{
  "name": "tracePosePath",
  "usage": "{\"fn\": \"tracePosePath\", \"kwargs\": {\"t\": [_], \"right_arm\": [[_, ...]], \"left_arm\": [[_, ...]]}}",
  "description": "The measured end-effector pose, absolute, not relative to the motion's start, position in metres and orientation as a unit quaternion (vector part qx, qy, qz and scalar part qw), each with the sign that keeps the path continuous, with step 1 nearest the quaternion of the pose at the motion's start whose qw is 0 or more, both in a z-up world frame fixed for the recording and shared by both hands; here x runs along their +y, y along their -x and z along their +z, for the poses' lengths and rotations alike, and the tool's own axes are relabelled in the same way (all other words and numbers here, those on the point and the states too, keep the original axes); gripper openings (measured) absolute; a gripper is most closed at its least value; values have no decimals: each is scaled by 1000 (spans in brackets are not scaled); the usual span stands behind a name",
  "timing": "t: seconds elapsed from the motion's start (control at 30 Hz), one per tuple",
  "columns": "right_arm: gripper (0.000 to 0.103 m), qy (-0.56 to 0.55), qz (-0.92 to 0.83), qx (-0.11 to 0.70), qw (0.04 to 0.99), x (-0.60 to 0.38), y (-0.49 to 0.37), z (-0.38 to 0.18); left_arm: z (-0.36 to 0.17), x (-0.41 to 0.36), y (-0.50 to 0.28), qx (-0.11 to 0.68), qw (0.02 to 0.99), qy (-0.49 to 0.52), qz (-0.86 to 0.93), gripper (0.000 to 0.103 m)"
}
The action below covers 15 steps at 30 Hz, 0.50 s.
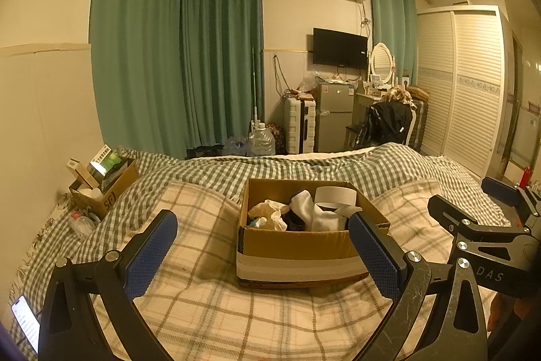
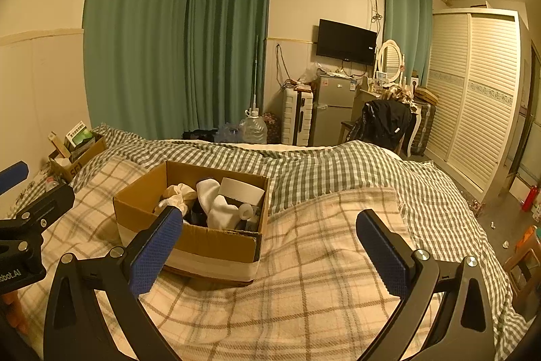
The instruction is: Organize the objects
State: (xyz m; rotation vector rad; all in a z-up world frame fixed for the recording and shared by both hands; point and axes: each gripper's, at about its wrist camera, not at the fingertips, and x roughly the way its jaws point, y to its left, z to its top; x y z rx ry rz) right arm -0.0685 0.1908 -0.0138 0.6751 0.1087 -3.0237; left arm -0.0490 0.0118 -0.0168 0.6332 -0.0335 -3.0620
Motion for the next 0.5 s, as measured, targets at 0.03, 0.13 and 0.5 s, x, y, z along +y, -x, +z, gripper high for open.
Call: {"fn": "tracePosePath", "kwargs": {"t": [0.03,0.13,0.5], "right_arm": [[103,-217,-975,35,21,191,68,-14],[103,-218,-975,36,20,191,68,-14],[103,-222,-974,38,23,191,69,-16]], "left_arm": [[-17,12,49,-11,8,-202,-979,103],[-16,12,49,-11,8,-203,-979,103],[-15,9,47,-7,11,-197,-980,103]]}}
